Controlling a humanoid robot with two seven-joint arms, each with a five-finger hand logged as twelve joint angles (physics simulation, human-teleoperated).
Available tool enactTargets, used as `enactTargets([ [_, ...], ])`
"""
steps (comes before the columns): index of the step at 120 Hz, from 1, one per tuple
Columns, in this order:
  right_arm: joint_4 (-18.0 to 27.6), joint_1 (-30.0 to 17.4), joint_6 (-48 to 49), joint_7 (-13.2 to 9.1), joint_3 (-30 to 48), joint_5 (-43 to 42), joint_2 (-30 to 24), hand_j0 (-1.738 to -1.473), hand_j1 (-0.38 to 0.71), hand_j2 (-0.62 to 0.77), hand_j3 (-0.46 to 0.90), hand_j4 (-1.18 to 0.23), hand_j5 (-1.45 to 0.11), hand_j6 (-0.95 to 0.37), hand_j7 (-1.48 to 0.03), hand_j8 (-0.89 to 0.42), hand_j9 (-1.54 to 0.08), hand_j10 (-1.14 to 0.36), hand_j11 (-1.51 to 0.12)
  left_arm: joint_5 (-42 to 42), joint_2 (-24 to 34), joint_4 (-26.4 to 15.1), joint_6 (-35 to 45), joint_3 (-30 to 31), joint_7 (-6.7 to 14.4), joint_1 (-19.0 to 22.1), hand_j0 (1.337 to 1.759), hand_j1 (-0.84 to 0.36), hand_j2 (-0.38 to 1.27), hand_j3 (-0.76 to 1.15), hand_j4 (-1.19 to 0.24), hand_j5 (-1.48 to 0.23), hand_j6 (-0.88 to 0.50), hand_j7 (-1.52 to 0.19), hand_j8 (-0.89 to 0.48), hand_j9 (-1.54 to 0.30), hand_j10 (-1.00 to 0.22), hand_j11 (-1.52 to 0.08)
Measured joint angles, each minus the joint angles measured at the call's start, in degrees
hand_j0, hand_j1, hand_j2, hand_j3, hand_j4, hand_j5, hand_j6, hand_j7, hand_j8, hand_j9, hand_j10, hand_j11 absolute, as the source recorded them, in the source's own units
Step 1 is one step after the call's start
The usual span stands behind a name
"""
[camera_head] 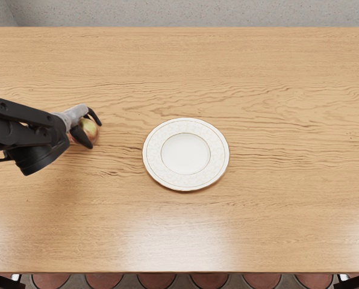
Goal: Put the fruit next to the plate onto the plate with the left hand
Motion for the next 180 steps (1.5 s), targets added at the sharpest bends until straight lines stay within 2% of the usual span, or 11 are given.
enactTargets([
  [32,0.0,0.0,0.0,0.0,0.0,0.0,0.0,-1.658,-0.35,0.00,0.00,0.00,0.00,0.00,0.00,0.00,0.00,0.00,0.00,-0.1,-0.1,-0.2,-0.2,-0.3,-0.1,-1.5,1.656,-0.24,0.07,0.00,-0.50,-0.70,-0.37,-0.70,-0.34,-0.68,-0.46,-0.69],
  [46,0.0,0.0,0.0,0.0,0.0,0.0,0.0,-1.658,-0.35,0.00,0.00,0.00,0.00,0.00,0.00,0.00,0.00,0.00,0.00,-0.3,-0.8,-0.3,-0.4,-0.6,-0.1,-2.6,1.656,-0.27,0.13,0.00,-0.50,-0.71,-0.34,-0.71,-0.32,-0.69,-0.44,-0.69],
  [59,0.0,0.0,0.0,0.0,0.0,0.0,0.0,-1.658,-0.35,0.00,0.00,0.00,0.00,0.00,0.00,0.00,0.00,0.00,0.00,-1.2,-3.1,-0.4,-0.6,-0.9,-0.1,-4.5,1.656,-0.31,0.17,0.00,-0.50,-0.71,-0.32,-0.71,-0.29,-0.69,-0.41,-0.69],
  [76,0.0,0.0,0.0,0.0,0.0,0.0,0.0,-1.658,-0.35,0.00,0.00,0.00,0.00,0.00,0.00,0.00,0.00,0.00,0.00,-2.3,-5.3,-0.4,-0.7,-2.0,-0.1,-5.8,1.656,-0.26,0.10,0.00,-0.50,-0.71,-0.35,-0.70,-0.32,-0.68,-0.44,-0.69],
  [99,0.0,0.0,0.0,0.0,0.0,0.0,0.0,-1.658,-0.35,0.00,0.00,0.00,0.00,0.00,0.00,0.00,0.00,0.00,0.00,-4.3,-10.6,-0.4,-0.7,-4.1,0.0,-7.8,1.656,-0.26,0.11,0.00,-0.49,-0.70,-0.37,-0.69,-0.33,-0.68,-0.44,-0.68],
  [107,0.0,0.0,0.0,0.0,0.0,0.0,0.0,-1.658,-0.35,0.00,0.00,0.00,0.00,0.00,0.00,0.00,0.00,0.00,0.00,-5.0,-11.7,-0.4,-0.7,-4.9,-0.1,-8.0,1.656,-0.23,0.07,0.00,-0.49,-0.70,-0.38,-0.68,-0.34,-0.68,-0.45,-0.68],
  [139,0.0,0.0,0.0,0.0,0.0,0.0,0.0,-1.658,-0.35,0.00,0.00,0.00,0.00,0.00,0.00,0.00,0.00,0.00,0.00,-6.6,-16.2,-0.4,-0.7,-7.5,0.0,-7.8,1.657,-0.22,0.09,0.00,-0.48,-0.68,-0.40,-0.67,-0.34,-0.66,-0.45,-0.66],
  [160,0.0,0.0,0.0,0.0,0.0,0.0,0.0,-1.658,-0.35,0.00,0.00,0.00,0.00,0.00,0.00,0.00,0.00,0.00,0.00,-7.1,-17.5,-0.3,-0.7,-8.1,-0.1,-7.1,1.657,-0.18,0.06,0.00,-0.47,-0.66,-0.43,-0.65,-0.37,-0.64,-0.46,-0.64],
  [180,0.0,0.0,0.0,0.0,0.0,0.0,0.0,-1.658,-0.35,0.00,0.00,0.00,0.00,0.00,0.00,0.00,0.00,0.00,0.00,-7.2,-17.3,-0.3,-0.7,-8.9,-0.1,-7.0,1.657,0.08,0.04,0.00,-0.24,-0.34,-0.22,-0.33,-0.20,-0.33,-0.24,-0.33],
])
